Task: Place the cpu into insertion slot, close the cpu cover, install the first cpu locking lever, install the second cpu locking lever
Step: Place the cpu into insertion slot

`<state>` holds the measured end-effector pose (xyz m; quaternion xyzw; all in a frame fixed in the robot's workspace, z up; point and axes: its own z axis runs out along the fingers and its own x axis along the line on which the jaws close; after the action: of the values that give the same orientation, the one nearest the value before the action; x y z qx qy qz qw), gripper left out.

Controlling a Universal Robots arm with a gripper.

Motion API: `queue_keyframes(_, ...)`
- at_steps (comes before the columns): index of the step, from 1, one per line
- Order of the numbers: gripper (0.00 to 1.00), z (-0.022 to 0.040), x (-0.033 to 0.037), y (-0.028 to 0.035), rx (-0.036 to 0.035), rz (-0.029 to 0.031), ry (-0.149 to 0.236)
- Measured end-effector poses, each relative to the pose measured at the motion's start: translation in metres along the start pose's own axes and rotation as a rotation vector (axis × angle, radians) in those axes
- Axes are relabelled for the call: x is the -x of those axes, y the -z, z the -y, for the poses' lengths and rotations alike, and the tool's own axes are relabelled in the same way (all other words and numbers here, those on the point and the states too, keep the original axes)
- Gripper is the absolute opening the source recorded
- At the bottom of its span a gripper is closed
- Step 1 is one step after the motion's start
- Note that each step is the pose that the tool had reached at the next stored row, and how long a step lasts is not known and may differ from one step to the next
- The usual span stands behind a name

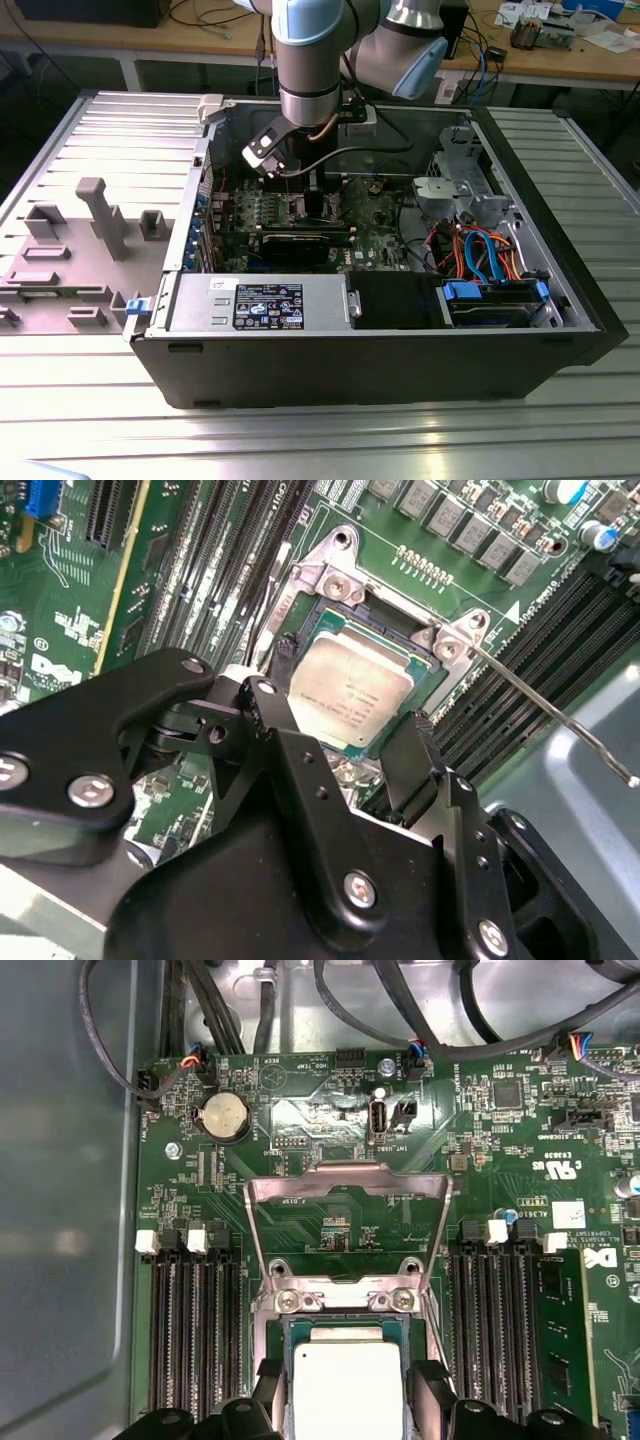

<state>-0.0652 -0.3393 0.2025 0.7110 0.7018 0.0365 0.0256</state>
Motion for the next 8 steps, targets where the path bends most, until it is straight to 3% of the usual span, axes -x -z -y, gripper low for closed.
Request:
queue_keyframes(3, 0.62, 0.0000, -0.0003, -0.0002, -0.0003, -0.0011, 0.000)
queue_keyframes(8, 0.62, 0.0002, -0.0005, -0.0024, -0.0001, -0.0105, -0.001)
